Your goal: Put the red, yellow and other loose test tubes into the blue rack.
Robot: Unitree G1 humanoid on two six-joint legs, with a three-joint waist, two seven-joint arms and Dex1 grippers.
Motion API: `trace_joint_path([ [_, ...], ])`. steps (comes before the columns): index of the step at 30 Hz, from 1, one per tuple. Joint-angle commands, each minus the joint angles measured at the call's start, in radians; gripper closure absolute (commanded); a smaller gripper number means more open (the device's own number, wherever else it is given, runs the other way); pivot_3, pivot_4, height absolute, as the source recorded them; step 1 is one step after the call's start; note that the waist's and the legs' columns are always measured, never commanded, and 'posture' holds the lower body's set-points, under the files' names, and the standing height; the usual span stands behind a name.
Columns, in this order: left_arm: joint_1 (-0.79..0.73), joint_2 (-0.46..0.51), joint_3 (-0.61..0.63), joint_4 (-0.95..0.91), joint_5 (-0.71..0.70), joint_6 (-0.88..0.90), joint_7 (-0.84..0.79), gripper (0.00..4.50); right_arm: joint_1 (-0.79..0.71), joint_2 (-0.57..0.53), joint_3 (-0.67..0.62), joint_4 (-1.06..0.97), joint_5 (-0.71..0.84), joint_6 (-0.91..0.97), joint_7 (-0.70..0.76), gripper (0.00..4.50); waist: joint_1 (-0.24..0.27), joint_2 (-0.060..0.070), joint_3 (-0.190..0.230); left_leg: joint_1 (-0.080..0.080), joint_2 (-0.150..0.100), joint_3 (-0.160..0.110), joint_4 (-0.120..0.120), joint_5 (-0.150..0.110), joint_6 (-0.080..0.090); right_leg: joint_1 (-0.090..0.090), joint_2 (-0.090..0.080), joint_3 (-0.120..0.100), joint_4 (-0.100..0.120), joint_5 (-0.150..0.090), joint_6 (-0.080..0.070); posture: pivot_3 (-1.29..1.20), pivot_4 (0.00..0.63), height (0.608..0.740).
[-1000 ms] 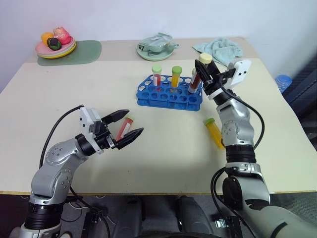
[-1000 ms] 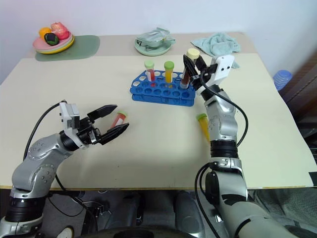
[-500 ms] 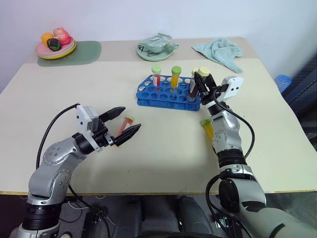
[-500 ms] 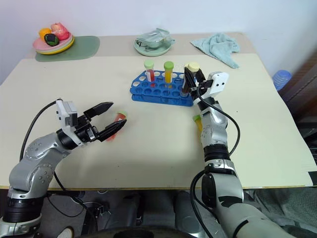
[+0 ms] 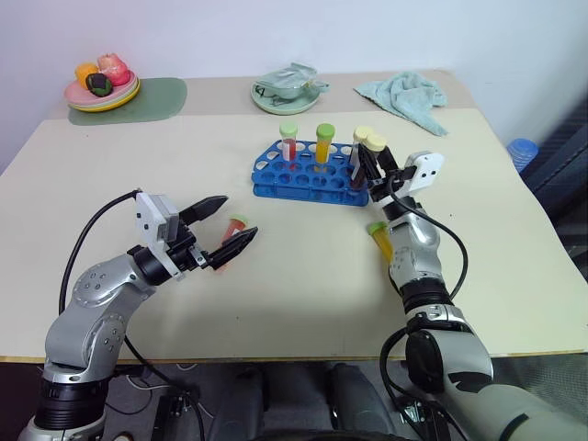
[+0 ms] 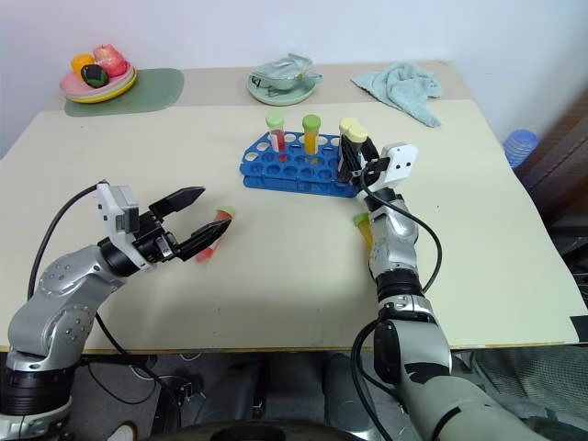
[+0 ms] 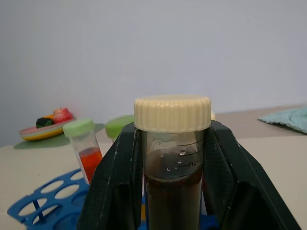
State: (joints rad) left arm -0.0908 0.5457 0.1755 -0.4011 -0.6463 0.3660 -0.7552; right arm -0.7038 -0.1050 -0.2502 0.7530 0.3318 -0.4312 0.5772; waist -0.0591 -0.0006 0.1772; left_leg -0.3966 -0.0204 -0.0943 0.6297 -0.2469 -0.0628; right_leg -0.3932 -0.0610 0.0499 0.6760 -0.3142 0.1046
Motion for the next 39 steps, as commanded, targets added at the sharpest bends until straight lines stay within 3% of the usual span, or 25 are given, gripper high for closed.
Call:
trace_joint_path([
  [1,0.003,0.003,0.025,-0.041,-0.018,-0.004,0.006,0.0,0.016,0.008,0.005,0.016,-0.021,-0.066,-0.017,2.26,-0.001,-0.001,0.0,0.0,0.0,0.0,0.0,0.0,0.0,0.001,0.0,0.0,0.0,0.0,0.0,0.0,0.15,0.74],
  [6,0.004,0.005,0.027,-0.046,-0.024,0.004,0.009,0.0,0.019,0.008,0.016,0.011,-0.048,-0.095,-0.056,0.05,-0.002,-0.001,-0.001,0.004,0.0,0.0,-0.001,0.0,0.0,0.005,0.0,0.0,-0.001,0.0,0.0,0.0,0.15,0.74],
  [13,-0.003,-0.007,0.005,-0.046,-0.03,0.011,0.015,0.0,0.058,-0.048,0.03,-0.19,-0.063,0.0,-0.119,0.05,0.002,-0.001,0.0,0.004,0.0,0.0,-0.001,0.0,0.0,0.004,0.0,0.001,-0.001,0.0,0.0,0.0,0.15,0.74],
  [16,-0.021,-0.018,-0.016,-0.03,-0.03,0.014,0.007,0.0,0.094,-0.113,0.044,-0.373,-0.043,0.16,-0.121,0.05,0.003,-0.001,0.0,0.004,0.0,0.001,-0.001,0.0,0.0,0.004,0.0,0.001,-0.001,0.0,0.0,0.0,0.15,0.74],
  [21,-0.028,0.011,-0.049,-0.001,-0.026,0.008,-0.092,0.0,0.191,-0.273,0.088,-0.72,0.054,0.549,-0.05,0.05,0.013,-0.001,0.0,0.004,0.0,0.002,-0.001,0.0,0.0,0.004,0.0,0.002,-0.002,0.0,0.0,0.0,0.15,0.74],
  [23,-0.048,0.029,-0.065,0.041,-0.009,-0.012,-0.152,0.0,0.247,-0.405,0.102,-0.9,0.138,0.836,-0.028,0.05,0.016,0.0,0.0,0.004,0.0,0.002,-0.002,0.0,0.001,0.004,0.0,0.002,-0.002,0.0,0.0,0.0,0.15,0.74],
  [26,-0.085,0.028,-0.085,0.095,0.012,-0.037,-0.19,0.0,0.27,-0.527,0.086,-1.01,0.246,1.109,-0.018,0.05,0.019,-0.001,0.0,0.004,0.0,0.002,-0.001,-0.001,0.001,0.005,-0.001,0.002,-0.004,0.0,0.0,0.0,0.15,0.74],
  [32,-0.121,-0.013,-0.117,0.138,0.034,-0.065,-0.211,0.0,0.177,-0.624,0.1,-0.846,0.243,1.447,-0.073,0.05,0.016,-0.002,0.0,0.004,0.0,0.003,-0.002,-0.001,0.003,0.005,0.0,0.002,-0.006,0.0,0.0,0.0,0.15,0.74],
  [39,-0.072,-0.04,-0.119,0.095,0.049,-0.077,-0.185,0.0,0.036,-0.668,0.181,-0.484,0.1,1.392,-0.012,0.05,0.016,-0.002,0.001,0.002,0.0,0.004,-0.002,-0.003,0.004,0.005,-0.001,0.002,-0.008,0.0,0.0,0.0,0.15,0.74],
])
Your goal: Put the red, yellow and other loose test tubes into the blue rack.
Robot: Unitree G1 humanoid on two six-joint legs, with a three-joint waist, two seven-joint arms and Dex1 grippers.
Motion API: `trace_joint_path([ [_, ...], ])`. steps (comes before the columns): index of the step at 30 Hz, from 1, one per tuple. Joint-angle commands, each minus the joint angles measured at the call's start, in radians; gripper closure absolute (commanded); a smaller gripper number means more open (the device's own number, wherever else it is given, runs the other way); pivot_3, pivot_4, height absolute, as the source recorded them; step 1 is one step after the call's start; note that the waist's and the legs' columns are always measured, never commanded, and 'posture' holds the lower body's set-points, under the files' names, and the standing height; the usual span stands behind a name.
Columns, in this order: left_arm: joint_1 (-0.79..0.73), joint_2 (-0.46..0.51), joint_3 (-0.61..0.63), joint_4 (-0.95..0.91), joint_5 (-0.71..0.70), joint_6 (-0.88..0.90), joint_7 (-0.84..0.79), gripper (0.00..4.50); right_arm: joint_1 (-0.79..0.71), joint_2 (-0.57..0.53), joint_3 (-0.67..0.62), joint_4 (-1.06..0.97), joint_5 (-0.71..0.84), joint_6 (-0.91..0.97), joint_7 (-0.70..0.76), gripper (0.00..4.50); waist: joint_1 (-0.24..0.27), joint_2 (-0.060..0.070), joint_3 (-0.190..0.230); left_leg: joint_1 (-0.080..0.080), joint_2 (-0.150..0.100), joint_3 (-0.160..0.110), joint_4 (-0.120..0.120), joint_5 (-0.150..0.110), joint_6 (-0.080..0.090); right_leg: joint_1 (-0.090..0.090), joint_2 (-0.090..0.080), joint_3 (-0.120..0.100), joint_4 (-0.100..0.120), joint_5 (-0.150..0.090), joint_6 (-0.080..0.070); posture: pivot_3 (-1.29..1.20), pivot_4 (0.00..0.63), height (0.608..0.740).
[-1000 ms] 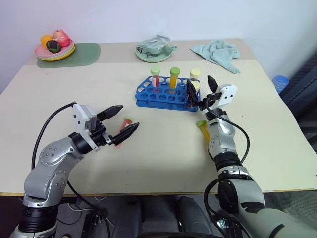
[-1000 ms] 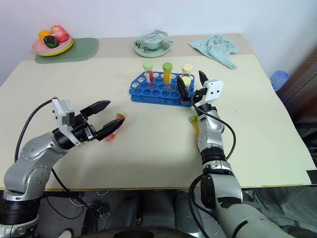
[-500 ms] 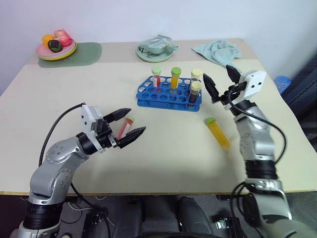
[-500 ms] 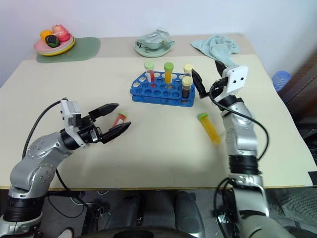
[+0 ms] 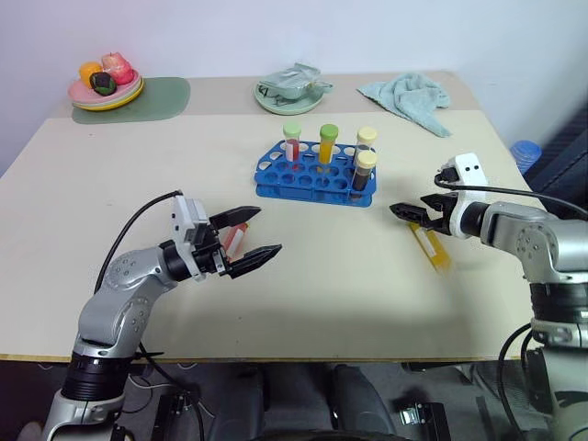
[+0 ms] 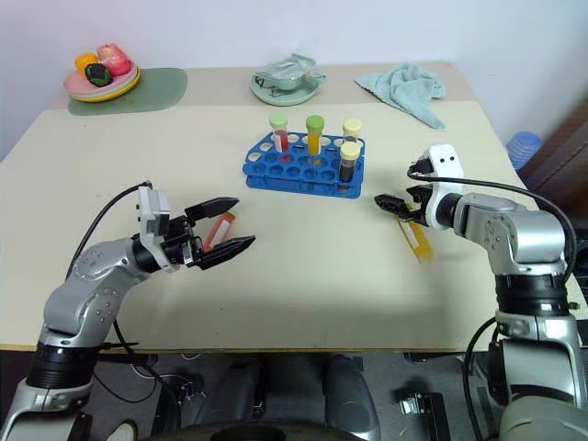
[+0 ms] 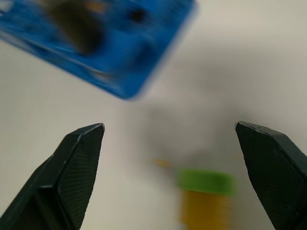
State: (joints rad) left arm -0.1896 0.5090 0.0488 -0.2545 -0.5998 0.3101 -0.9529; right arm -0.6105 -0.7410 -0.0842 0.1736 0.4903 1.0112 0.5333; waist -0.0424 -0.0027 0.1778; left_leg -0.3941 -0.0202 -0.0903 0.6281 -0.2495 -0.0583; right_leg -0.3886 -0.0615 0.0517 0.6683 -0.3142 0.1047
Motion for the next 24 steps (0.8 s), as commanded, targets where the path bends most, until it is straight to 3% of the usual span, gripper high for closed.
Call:
trace_joint_path([
  [1,0.043,-0.004,0.013,-0.064,0.002,-0.021,0.021,0.0,-0.074,-0.041,0.026,0.13,-0.073,-0.055,0.047,0.05,-0.002,0.0,0.0,0.0,0.0,0.0,0.0,0.0,0.0,0.0,0.0,0.0,0.0,0.0,0.0,0.0,0.15,0.74],
  [6,0.098,-0.002,0.025,-0.104,0.006,-0.029,0.05,0.0,-0.092,-0.083,0.089,0.183,-0.127,-0.039,0.128,0.05,0.001,0.0,0.0,-0.001,0.0,0.001,0.0,0.0,0.001,-0.001,0.0,0.0,-0.001,0.0,0.0,0.0,0.15,0.74],
  [14,0.143,-0.001,0.035,-0.14,0.0,-0.034,0.081,0.0,-0.038,-0.16,0.155,0.037,-0.132,0.067,0.244,0.05,0.002,0.0,0.0,-0.001,0.0,0.0,0.0,-0.001,0.001,0.0,0.0,0.0,-0.002,0.0,0.0,0.0,0.15,0.74],
  [24,0.123,-0.003,0.023,-0.116,0.001,-0.038,0.069,0.0,-0.053,-0.188,0.242,0.021,-0.186,0.096,0.31,0.05,0.003,0.0,0.0,-0.001,0.0,0.001,0.001,-0.001,0.001,0.0,0.0,0.0,-0.002,0.0,0.001,0.0,0.15,0.74],
])
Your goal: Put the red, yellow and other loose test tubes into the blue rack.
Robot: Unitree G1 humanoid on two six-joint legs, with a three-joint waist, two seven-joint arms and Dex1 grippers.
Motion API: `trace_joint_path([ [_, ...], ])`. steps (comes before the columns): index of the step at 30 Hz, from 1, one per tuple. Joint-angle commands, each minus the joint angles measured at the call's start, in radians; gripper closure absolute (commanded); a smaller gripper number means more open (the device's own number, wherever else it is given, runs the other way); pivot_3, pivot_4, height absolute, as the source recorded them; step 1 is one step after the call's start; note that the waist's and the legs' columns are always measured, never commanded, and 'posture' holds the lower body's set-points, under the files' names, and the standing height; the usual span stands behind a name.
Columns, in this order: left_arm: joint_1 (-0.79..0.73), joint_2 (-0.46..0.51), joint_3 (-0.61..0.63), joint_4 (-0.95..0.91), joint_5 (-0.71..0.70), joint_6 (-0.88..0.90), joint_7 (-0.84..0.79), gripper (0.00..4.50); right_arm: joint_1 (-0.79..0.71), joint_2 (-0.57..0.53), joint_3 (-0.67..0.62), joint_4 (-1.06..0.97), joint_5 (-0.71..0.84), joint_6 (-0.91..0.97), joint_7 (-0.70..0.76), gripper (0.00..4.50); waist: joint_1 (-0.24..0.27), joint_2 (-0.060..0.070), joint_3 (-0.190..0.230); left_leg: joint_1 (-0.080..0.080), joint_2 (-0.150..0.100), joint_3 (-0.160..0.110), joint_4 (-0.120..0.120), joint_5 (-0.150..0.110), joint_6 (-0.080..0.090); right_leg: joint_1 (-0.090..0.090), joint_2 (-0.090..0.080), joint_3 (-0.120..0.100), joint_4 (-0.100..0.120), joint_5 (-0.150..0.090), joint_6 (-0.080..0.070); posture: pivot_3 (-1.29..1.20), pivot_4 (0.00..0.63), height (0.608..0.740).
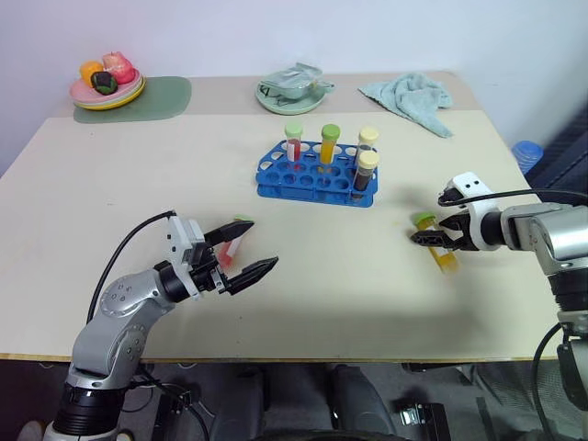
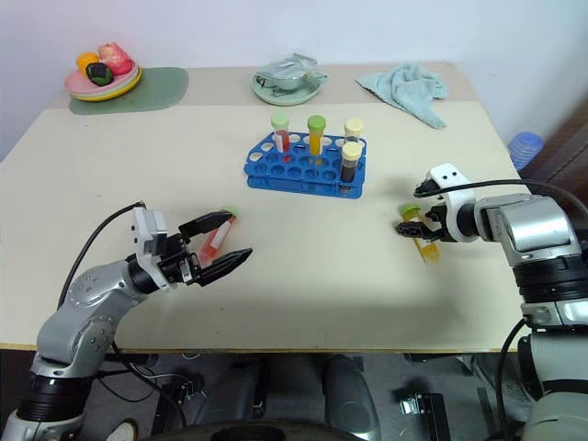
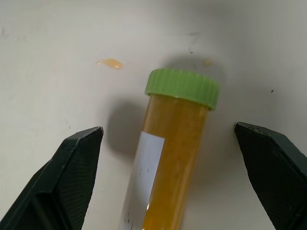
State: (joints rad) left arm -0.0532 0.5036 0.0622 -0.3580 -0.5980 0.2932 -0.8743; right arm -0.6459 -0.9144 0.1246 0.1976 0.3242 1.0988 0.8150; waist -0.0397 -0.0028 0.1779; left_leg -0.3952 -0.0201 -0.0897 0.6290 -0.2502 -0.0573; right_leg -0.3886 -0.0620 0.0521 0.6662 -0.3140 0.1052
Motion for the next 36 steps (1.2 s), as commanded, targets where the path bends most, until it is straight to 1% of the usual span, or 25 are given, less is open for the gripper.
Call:
trace_joint_path([
  [1,-0.014,0.002,0.008,-0.011,-0.001,-0.022,-0.011,0.0,-0.024,-0.016,0.044,0.004,-0.028,0.006,0.034,0.05,-0.001,0.0,0.0,0.0,0.0,0.0,0.0,0.0,0.0,0.0,0.0,0.0,0.0,0.0,0.0,0.0,0.15,0.74],
  [3,-0.017,-0.001,0.004,-0.008,0.0,-0.022,-0.012,0.0,-0.036,-0.013,0.059,0.023,-0.041,0.003,0.044,0.05,-0.001,0.0,0.0,0.0,0.0,0.0,0.0,0.0,0.0,0.0,0.0,0.0,0.0,0.0,0.0,0.0,0.15,0.74],
  [7,-0.013,-0.011,-0.004,-0.005,0.005,-0.025,-0.011,0.0,-0.097,0.029,0.078,0.073,-0.056,0.029,0.046,0.05,-0.004,0.0,0.0,0.0,0.0,0.0,0.0,0.0,0.0,0.0,0.0,0.0,0.0,0.0,0.0,0.0,0.15,0.74],
  [13,0.004,-0.017,-0.006,-0.02,0.007,-0.024,-0.001,0.0,-0.151,0.09,0.058,0.12,-0.054,0.106,0.023,0.05,-0.007,-0.001,0.0,0.001,0.0,0.0,0.0,0.0,0.0,0.0,0.001,0.0,0.0,0.0,0.0,0.0,0.15,0.74],
  [14,0.006,-0.018,-0.006,-0.022,0.007,-0.023,0.002,0.0,-0.154,0.092,0.065,0.117,-0.056,0.114,0.028,0.28,-0.006,-0.001,0.0,0.001,0.0,0.0,0.0,0.0,0.0,0.0,0.001,0.0,0.0,0.0,0.0,0.0,0.15,0.74],
  [16,0.008,-0.019,-0.008,-0.026,0.007,-0.022,0.007,0.0,-0.155,0.091,0.085,0.109,-0.064,0.114,0.039,0.94,-0.004,-0.001,0.0,0.001,0.0,0.0,0.0,0.0,0.0,0.001,0.001,0.0,0.0,0.0,0.0,0.0,0.15,0.74],
  [21,0.011,-0.017,-0.008,-0.033,0.007,-0.021,0.016,0.0,-0.152,0.081,0.12,0.094,-0.078,0.094,0.064,3.48,-0.005,-0.001,0.0,0.001,0.0,0.0,0.0,0.0,0.0,0.0,0.001,0.0,0.0,0.0,0.0,0.0,0.15,0.74],
  [22,0.012,-0.017,-0.008,-0.035,0.007,-0.02,0.018,0.0,-0.151,0.08,0.122,0.092,-0.081,0.089,0.067,3.69,-0.005,-0.001,0.0,0.001,0.0,0.0,0.0,0.0,0.0,0.0,0.001,0.0,0.0,0.0,0.0,0.0,0.15,0.74],
  [29,0.011,-0.015,-0.009,-0.04,0.004,-0.015,0.028,0.0,-0.138,0.068,0.111,0.041,-0.082,0.062,0.094,3.7,-0.005,-0.001,0.0,0.001,0.0,0.0,0.0,0.0,0.0,0.0,0.001,0.0,0.0,0.0,0.0,0.0,0.15,0.74],
  [31,0.014,-0.012,-0.006,-0.043,0.001,-0.014,0.028,0.0,-0.135,0.087,0.047,-0.013,-0.036,0.079,0.104,3.7,-0.005,-0.001,0.0,0.001,0.0,0.0,0.0,0.0,0.0,0.0,0.001,0.0,0.0,0.0,0.0,0.0,0.15,0.74],
  [34,0.016,-0.009,-0.001,-0.042,-0.002,-0.012,0.028,0.0,-0.103,0.15,-0.098,-0.149,0.087,0.02,0.136,3.7,-0.005,-0.001,0.0,0.0,0.0,0.0,0.0,0.0,0.0,-0.001,0.001,0.0,0.0,0.0,0.0,0.0,0.15,0.74],
  [36,0.015,-0.006,0.002,-0.04,-0.004,-0.01,0.027,0.0,-0.088,0.238,-0.223,-0.235,0.192,0.003,0.122,3.7,-0.004,-0.001,0.0,0.0,0.001,0.0,-0.001,0.0,0.0,-0.001,0.001,0.0,0.0,0.0,0.0,0.0,0.15,0.74],
])
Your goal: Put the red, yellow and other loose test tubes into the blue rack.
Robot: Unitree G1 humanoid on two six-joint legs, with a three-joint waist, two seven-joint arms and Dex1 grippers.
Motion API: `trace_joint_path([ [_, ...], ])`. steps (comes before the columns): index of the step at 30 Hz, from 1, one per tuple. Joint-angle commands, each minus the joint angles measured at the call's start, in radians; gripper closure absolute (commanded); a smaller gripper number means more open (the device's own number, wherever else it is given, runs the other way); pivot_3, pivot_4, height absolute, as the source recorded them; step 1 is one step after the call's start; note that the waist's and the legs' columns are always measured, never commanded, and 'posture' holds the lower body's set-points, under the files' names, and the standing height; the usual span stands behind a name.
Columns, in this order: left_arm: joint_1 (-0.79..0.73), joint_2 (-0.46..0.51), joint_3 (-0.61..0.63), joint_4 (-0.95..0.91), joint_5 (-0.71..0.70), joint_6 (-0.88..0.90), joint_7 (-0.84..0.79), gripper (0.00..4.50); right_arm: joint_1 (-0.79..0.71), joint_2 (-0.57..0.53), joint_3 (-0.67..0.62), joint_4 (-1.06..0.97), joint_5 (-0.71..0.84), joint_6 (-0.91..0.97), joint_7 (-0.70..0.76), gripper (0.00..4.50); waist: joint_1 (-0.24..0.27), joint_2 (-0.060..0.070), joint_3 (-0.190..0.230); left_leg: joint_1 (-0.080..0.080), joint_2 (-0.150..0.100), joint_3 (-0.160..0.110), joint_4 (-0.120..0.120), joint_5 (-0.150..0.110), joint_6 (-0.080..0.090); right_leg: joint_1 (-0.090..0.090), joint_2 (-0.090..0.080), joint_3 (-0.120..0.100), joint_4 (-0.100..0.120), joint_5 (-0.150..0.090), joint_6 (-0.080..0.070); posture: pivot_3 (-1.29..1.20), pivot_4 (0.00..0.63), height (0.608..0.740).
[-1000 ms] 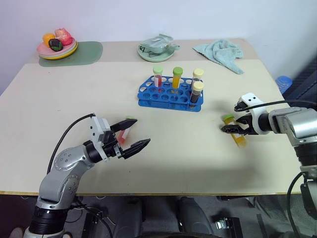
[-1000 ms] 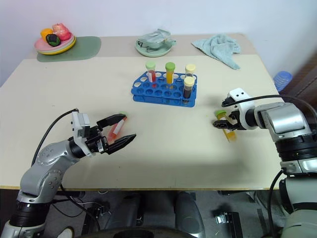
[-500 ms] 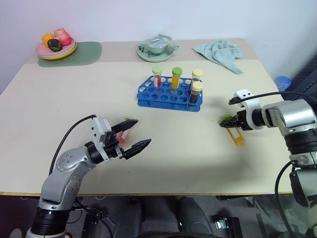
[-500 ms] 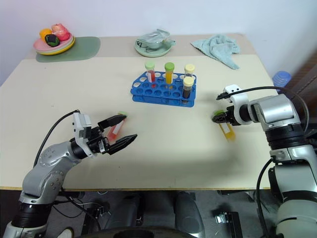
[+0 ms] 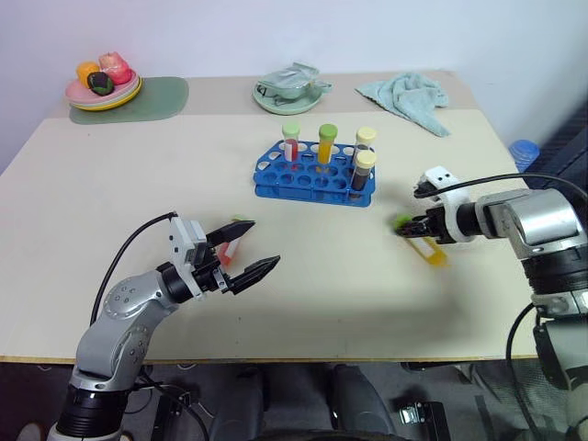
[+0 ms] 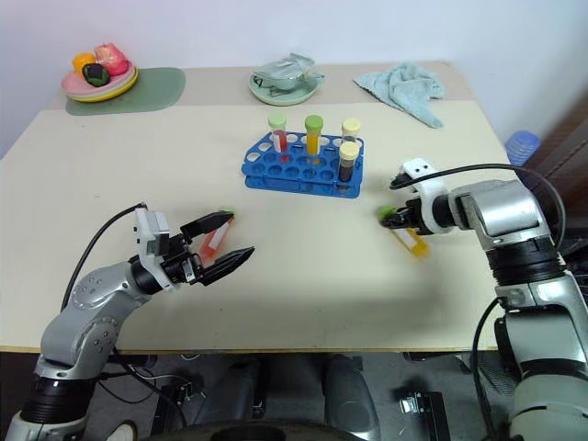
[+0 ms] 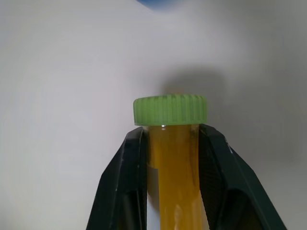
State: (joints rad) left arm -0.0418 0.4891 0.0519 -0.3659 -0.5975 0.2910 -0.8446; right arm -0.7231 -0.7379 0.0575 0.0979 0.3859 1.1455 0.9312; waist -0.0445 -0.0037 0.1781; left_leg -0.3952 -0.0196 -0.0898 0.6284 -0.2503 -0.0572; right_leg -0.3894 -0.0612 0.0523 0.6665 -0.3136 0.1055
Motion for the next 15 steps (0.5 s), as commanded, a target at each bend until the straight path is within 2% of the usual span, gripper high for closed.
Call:
trace_joint_path([
  [1,0.002,0.01,0.014,-0.03,-0.005,-0.006,-0.003,0.0,0.006,0.111,-0.199,-0.174,0.16,-0.101,-0.007,3.7,0.002,0.0,0.0,0.0,0.0,0.0,0.0,0.0,0.0,0.0,0.0,0.0,0.0,0.0,0.0,0.0,0.15,0.74],
  [6,-0.013,0.017,0.028,-0.015,-0.012,0.003,-0.004,0.0,0.035,0.292,-0.249,-0.201,0.149,-0.346,-0.128,3.7,0.009,-0.001,0.0,-0.001,0.0,-0.001,0.001,0.0,0.0,0.001,-0.001,-0.001,-0.001,0.001,0.002,0.0,0.15,0.74],
  [9,-0.021,0.026,0.042,-0.016,-0.024,0.015,0.002,0.0,0.004,0.438,-0.244,-0.058,0.073,-0.613,-0.229,3.7,0.003,-0.001,0.0,-0.001,-0.001,0.0,0.001,0.0,0.0,0.0,-0.001,0.0,-0.001,0.001,0.002,0.0,0.15,0.74],
  [15,0.015,0.051,0.092,-0.058,-0.046,0.045,0.026,0.0,-0.081,0.624,-0.255,0.29,-0.019,-1.083,-0.329,3.7,-0.004,0.0,0.0,-0.001,0.0,0.0,0.0,0.0,0.0,-0.002,0.0,0.0,0.001,0.001,0.002,0.0,0.15,0.74],
])
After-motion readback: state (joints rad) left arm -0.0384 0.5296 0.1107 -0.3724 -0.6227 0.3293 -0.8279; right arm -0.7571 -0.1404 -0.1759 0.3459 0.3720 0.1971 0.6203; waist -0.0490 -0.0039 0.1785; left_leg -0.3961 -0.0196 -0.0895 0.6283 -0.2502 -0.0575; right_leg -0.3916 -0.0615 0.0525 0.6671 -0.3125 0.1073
